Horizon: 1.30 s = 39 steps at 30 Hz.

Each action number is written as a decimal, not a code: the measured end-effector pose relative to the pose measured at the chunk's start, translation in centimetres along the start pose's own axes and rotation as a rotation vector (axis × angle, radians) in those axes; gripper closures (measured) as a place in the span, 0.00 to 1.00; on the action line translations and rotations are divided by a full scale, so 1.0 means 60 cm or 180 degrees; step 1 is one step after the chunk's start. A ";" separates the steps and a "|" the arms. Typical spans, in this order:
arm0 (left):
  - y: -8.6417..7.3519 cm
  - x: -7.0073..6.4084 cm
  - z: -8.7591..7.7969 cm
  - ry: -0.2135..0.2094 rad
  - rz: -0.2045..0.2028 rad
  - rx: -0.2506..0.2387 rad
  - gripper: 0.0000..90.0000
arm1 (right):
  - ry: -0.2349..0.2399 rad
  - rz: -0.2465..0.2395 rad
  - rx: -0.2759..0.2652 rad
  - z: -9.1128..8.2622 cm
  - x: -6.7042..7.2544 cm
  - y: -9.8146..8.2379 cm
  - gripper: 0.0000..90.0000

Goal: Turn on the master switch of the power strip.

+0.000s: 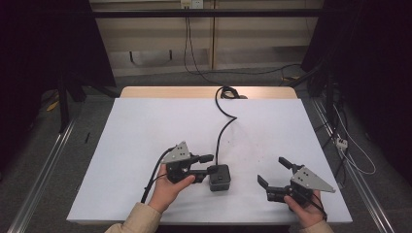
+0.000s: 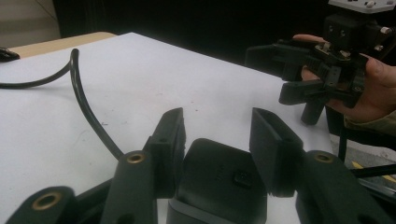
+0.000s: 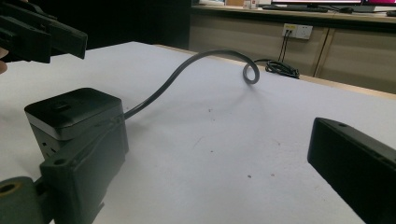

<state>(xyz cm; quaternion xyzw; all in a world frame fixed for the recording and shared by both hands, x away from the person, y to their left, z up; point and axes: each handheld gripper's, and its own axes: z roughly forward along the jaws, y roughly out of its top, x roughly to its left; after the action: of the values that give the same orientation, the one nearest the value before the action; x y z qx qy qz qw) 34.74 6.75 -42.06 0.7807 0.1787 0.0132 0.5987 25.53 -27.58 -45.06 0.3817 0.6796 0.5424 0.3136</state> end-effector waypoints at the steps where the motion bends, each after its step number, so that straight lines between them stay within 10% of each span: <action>1: 0.000 0.000 0.001 -0.0005 0.0001 0.0004 0.63 | -0.0002 0.0000 0.0001 0.000 0.000 0.000 0.04; 39: -0.002 -0.004 0.019 -0.0190 0.0008 0.0258 0.94 | -0.0001 -0.0006 0.0003 0.000 0.000 0.000 0.04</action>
<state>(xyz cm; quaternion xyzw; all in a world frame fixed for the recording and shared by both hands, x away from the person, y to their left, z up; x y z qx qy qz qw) 34.75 5.64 -42.46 0.8045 0.1602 -0.0166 0.5717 25.52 -27.59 -45.06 0.3812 0.6801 0.5418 0.3140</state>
